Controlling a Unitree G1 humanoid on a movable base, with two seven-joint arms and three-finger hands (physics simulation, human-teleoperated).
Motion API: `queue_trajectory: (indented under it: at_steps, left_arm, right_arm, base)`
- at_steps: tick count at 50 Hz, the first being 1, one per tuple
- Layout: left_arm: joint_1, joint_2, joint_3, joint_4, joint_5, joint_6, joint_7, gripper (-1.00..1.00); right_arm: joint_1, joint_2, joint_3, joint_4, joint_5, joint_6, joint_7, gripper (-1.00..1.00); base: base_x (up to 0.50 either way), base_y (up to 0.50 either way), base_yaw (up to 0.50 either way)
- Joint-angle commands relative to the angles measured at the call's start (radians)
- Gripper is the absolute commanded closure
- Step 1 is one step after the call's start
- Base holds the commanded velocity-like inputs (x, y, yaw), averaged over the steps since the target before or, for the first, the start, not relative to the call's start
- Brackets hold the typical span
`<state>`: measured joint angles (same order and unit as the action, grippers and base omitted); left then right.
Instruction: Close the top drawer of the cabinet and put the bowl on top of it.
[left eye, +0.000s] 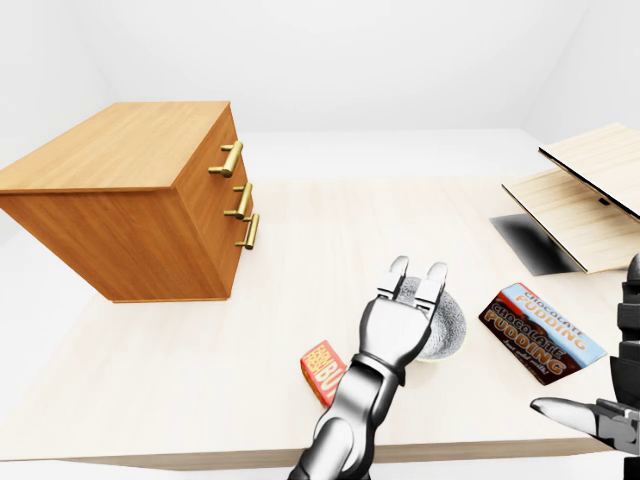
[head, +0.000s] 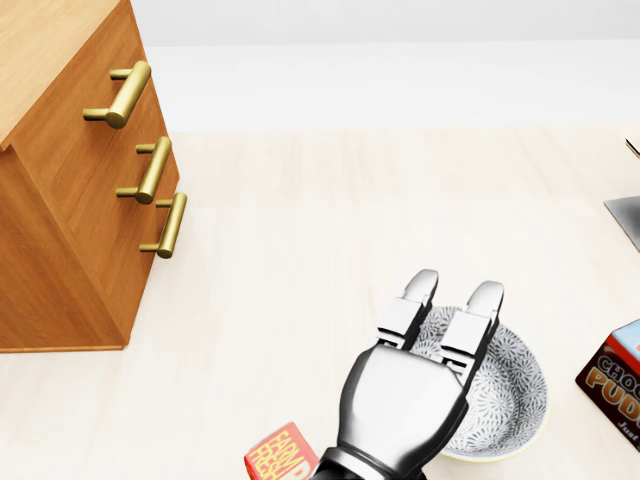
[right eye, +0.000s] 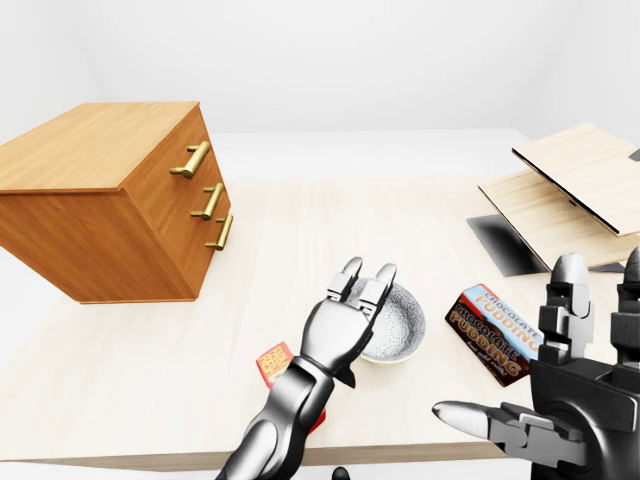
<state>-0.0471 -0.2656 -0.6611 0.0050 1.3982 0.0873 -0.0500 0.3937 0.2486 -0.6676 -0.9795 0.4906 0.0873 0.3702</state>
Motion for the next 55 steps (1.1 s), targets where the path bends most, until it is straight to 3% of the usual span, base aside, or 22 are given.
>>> queue_trajectory:
  at_steps: [1, 55]
  left_arm:
    - [-0.014, -0.014, 0.008, 0.041, 0.025, 0.0, 0.0, -1.0]
    - [-0.08, -0.069, 0.074, 0.275, 0.023, 0.0, 0.102, -1.0]
  right_arm:
    - [0.001, 0.001, -0.003, -0.001, 0.003, 0.0, 0.004, -1.0]
    - [-0.001, -0.002, -0.035, -0.008, 0.039, 0.0, 0.012, -1.0]
  base:
    - [0.0, 0.0, 0.0]
    - [0.0, 0.0, 0.0]
